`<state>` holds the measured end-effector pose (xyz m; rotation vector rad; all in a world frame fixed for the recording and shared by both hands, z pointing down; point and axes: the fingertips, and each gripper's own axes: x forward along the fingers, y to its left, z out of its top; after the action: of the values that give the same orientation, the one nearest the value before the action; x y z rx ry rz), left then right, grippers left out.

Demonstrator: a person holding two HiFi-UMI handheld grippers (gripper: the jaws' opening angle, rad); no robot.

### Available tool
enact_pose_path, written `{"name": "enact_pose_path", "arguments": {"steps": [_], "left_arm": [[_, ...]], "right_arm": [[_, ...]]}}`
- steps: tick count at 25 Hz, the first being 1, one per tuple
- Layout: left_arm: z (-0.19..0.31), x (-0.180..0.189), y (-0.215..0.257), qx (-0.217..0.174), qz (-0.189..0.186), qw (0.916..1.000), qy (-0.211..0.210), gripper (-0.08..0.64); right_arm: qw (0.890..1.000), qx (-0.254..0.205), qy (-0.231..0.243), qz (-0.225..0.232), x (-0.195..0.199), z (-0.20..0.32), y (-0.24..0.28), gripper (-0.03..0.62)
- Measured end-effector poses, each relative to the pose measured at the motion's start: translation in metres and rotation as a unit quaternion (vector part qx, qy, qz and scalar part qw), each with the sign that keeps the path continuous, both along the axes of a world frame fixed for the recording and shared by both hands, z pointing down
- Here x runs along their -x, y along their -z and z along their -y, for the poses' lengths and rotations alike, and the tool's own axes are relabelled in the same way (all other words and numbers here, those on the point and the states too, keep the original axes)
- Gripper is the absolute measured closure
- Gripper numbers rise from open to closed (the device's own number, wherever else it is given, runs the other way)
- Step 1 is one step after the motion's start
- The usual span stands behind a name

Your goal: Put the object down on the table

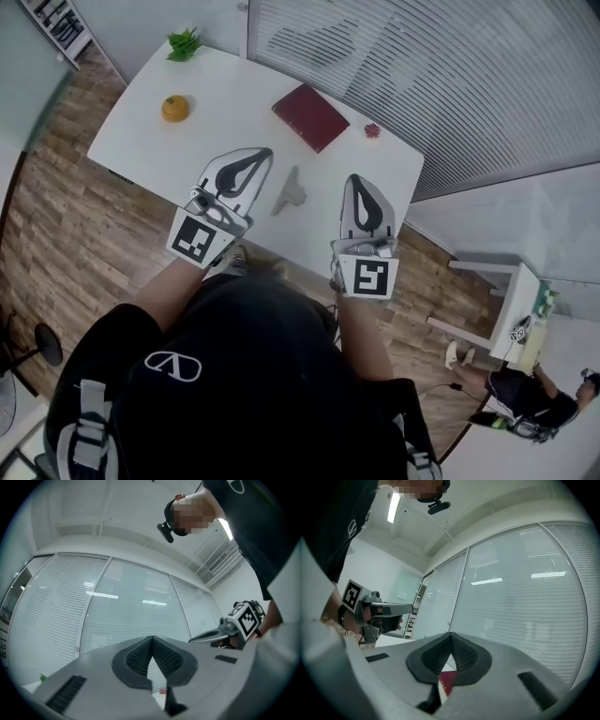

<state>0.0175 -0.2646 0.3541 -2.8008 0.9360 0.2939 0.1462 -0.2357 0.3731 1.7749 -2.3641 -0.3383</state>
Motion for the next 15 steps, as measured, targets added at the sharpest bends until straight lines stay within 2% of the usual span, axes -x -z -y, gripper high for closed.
{"name": "enact_pose_path", "arguments": {"steps": [15], "left_arm": [[0.0013, 0.0002, -0.0039, 0.0, 0.003, 1.0, 0.003, 0.555]], "right_arm": [[1.0, 0.006, 0.012, 0.008, 0.007, 0.0049, -0.0051, 0.589]]}}
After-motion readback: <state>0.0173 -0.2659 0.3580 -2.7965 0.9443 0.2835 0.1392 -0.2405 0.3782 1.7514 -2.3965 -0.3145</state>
